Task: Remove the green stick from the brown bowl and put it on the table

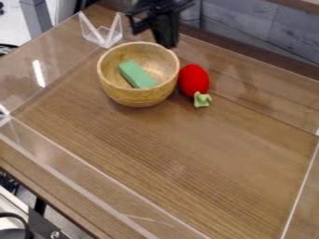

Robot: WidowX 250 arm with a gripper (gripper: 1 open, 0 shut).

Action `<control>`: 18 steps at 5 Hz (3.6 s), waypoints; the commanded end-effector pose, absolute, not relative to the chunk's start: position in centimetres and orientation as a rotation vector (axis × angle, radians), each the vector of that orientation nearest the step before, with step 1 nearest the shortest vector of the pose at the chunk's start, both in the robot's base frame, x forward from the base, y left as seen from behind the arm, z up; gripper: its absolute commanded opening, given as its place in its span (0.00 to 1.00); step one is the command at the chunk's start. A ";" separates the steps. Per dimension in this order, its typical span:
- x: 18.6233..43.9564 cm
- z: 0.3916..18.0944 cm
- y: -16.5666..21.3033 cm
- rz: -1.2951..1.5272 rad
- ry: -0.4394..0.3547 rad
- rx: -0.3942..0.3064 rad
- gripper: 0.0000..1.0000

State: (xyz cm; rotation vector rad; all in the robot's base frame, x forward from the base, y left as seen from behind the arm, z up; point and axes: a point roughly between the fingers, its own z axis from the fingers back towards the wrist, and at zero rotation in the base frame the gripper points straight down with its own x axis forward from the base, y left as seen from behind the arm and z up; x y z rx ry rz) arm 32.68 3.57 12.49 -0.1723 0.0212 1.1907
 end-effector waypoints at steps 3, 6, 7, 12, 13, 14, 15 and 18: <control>30.2 15.7 -0.9 1.283 -0.055 -0.168 0.00; 29.0 13.9 -1.1 1.422 -0.054 -0.138 0.00; 28.4 12.3 -1.8 1.425 -0.056 -0.128 0.00; 27.3 7.7 -8.9 1.636 -0.033 -0.076 0.00; 27.1 7.1 -8.1 1.663 -0.030 -0.070 1.00; 26.8 6.7 -7.4 1.694 -0.025 -0.067 1.00; 26.9 6.7 -7.3 1.721 -0.020 -0.062 1.00; 28.1 9.6 -1.2 1.652 0.023 -0.076 1.00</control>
